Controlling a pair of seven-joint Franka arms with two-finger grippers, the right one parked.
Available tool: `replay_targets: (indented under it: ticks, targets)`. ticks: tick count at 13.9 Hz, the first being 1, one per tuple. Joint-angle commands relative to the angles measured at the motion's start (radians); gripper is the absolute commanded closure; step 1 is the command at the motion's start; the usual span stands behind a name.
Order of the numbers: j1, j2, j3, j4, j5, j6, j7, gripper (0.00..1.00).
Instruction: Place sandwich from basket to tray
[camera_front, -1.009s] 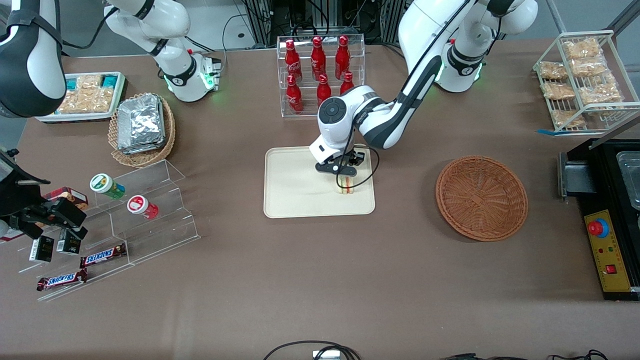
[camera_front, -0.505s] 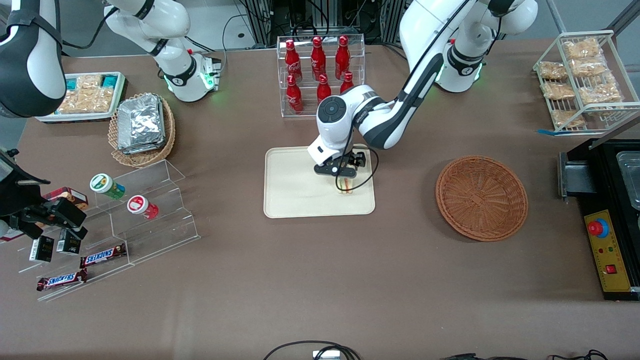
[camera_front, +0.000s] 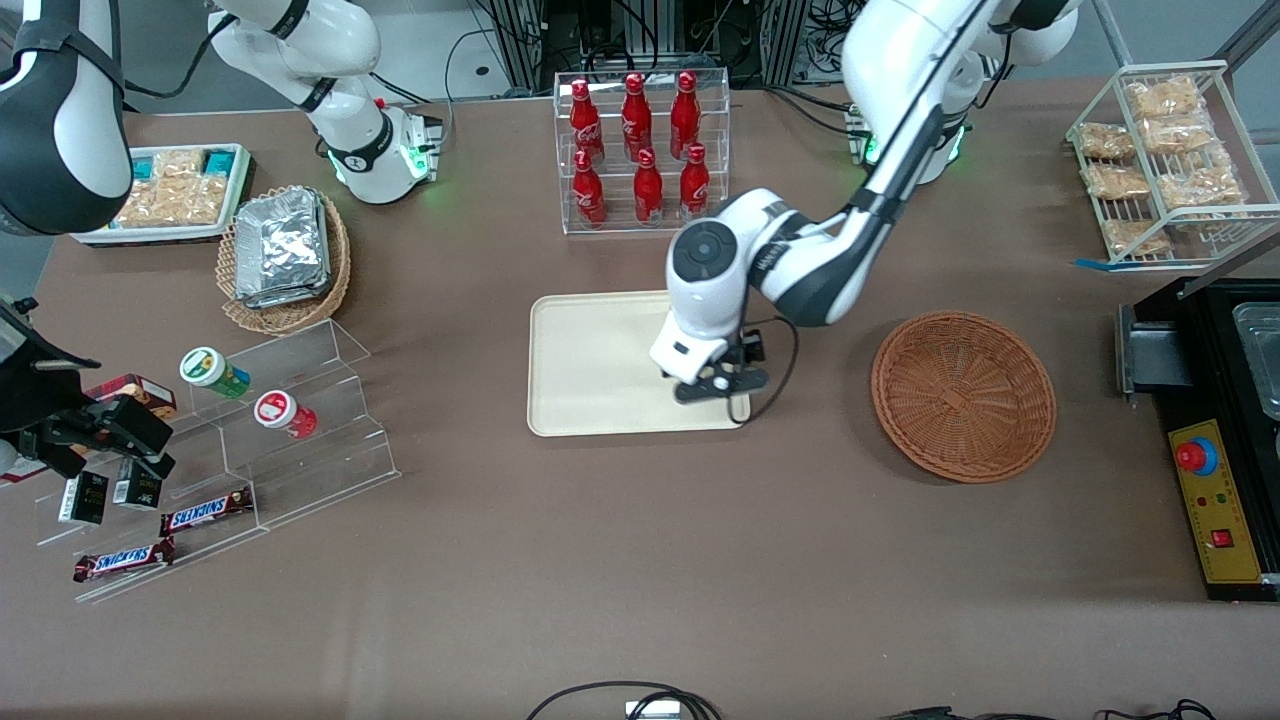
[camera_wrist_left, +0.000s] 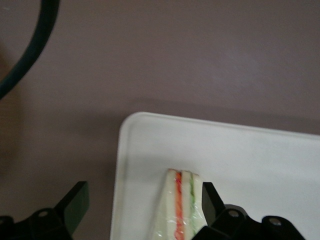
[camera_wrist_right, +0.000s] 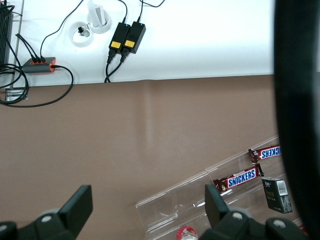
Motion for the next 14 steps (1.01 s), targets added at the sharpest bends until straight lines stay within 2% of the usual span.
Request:
replay_targets:
  ticks: [1,6,11,14]
  targets:
    - [0.071,-0.053,-0.007,0.039,0.002,-0.099,-0.018,0.01]
    - [0.189,-0.114,-0.005,0.056,0.013,-0.223,0.031,0.01]
    - [0.362,-0.220,-0.007,0.058,-0.001,-0.344,0.303,0.01]
    - [0.474,-0.294,-0.007,0.059,-0.058,-0.405,0.494,0.01]
